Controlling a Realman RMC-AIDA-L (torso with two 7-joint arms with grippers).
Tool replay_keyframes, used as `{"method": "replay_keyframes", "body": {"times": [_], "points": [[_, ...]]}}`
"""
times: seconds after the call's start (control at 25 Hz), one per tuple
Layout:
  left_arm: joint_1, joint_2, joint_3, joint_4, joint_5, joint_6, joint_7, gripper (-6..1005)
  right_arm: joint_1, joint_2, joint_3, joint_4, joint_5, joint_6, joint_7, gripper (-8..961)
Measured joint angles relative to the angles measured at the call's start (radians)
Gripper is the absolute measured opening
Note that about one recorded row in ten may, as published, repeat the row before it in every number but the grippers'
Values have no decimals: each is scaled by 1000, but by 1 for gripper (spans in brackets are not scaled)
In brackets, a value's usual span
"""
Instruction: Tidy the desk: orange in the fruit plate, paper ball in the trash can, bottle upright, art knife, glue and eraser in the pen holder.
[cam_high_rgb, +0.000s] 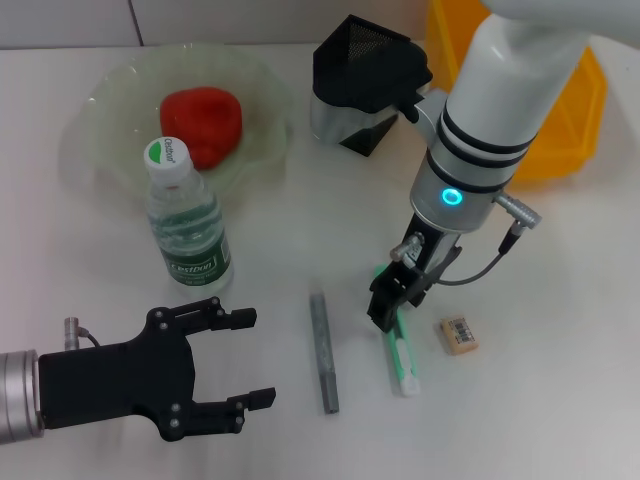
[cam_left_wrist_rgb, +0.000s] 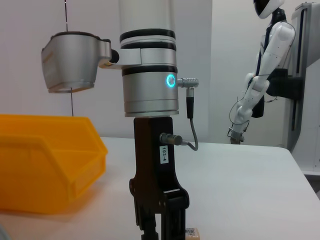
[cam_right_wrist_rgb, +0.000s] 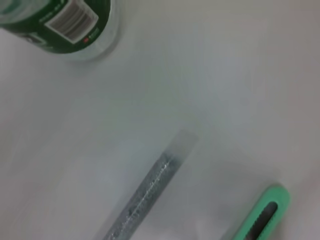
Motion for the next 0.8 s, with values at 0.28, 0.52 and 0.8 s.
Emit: {"method": "replay_keyframes", "body": {"times": [0.28, 0.52, 0.8], "points": [[0, 0, 1, -1, 0, 2, 0, 788, 3, 0, -3, 9, 2, 13, -1, 484], [-1, -2, 2, 0, 0, 6, 0, 785, 6, 0, -5, 20, 2, 14, -2, 480], [-3, -2, 2, 0, 0, 4, 3, 781, 14, 0, -8, 35, 2, 12, -2, 379]]}}
